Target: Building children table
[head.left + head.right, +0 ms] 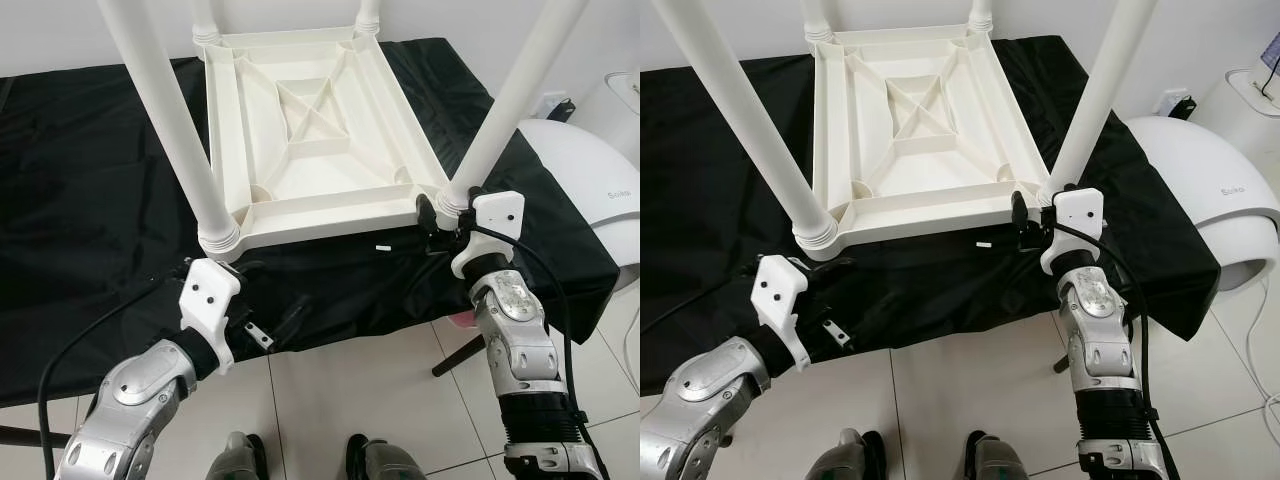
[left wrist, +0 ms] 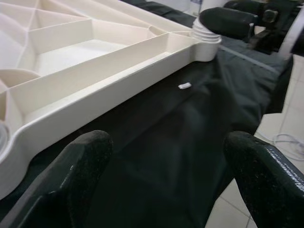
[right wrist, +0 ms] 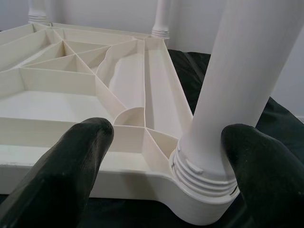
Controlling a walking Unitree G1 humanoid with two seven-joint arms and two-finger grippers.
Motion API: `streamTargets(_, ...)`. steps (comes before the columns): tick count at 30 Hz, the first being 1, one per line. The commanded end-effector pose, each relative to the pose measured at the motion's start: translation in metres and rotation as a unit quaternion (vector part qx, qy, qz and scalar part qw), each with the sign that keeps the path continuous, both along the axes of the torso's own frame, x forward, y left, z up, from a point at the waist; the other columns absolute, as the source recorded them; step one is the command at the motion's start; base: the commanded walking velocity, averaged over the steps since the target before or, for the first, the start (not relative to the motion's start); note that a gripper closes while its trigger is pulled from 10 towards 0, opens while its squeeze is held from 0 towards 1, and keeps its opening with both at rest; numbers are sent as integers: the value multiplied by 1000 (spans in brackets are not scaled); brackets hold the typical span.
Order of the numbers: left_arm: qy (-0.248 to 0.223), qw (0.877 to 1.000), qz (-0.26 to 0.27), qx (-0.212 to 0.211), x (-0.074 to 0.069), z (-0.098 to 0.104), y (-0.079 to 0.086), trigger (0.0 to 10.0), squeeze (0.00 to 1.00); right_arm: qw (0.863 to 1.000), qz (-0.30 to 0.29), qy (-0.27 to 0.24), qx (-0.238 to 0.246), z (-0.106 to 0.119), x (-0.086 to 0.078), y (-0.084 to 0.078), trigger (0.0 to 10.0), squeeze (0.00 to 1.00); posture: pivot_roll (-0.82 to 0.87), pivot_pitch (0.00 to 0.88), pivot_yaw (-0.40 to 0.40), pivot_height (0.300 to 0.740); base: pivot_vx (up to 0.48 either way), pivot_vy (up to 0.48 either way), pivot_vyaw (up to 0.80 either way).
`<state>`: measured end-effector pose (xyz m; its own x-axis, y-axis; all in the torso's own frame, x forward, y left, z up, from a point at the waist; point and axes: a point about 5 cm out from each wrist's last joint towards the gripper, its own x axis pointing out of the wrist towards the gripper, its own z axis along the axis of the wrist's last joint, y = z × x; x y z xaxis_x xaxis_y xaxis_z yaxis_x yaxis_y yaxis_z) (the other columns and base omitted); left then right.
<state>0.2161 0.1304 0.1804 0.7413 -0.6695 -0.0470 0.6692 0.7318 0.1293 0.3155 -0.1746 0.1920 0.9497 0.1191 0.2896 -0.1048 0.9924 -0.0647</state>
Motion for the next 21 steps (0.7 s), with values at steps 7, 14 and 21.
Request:
streamTargets(7,-34,999,-4,-21,22,13,-15,10000,0,1000,-4,-2,8,-2,0,1,10000,0,-26,196,12,740,0,0,0)
streamTargets(14,-69,995,35,-59,56,36,-30,10000,0,1000,-1,-9,16,0,1,8,10000,0,-40,192,26,740,0,0,0)
streamTargets(21,-66,995,44,-63,60,37,-29,10000,0,1000,1,-11,16,0,1,10,10000,0,-48,190,34,740,0,0,0)
